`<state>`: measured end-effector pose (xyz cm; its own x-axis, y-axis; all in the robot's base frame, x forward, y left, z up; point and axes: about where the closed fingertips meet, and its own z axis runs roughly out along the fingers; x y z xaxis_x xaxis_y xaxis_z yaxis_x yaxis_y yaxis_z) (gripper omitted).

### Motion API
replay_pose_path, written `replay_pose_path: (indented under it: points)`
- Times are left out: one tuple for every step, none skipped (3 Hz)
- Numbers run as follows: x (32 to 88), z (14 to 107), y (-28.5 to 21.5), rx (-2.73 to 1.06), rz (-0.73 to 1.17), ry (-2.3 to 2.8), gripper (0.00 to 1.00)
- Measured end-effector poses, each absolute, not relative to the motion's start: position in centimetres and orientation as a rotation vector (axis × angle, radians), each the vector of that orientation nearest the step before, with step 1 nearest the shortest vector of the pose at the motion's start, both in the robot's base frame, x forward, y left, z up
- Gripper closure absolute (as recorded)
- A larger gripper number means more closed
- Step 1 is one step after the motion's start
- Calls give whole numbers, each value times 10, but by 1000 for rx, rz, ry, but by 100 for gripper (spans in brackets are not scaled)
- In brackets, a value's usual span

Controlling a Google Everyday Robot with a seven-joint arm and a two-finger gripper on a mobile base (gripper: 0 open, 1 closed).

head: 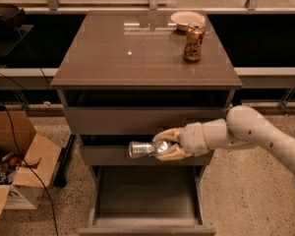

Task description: Pick redbull can from bottom drawer and place on counter

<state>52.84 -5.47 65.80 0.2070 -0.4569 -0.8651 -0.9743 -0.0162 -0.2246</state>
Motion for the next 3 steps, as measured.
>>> replay_pose_path:
  points:
    - [560, 751, -53, -1654, 567, 1295, 100]
    - [560, 751, -53, -1655, 568, 1296, 100]
    - [554, 768, -50, -1693, 509, 1287, 100]
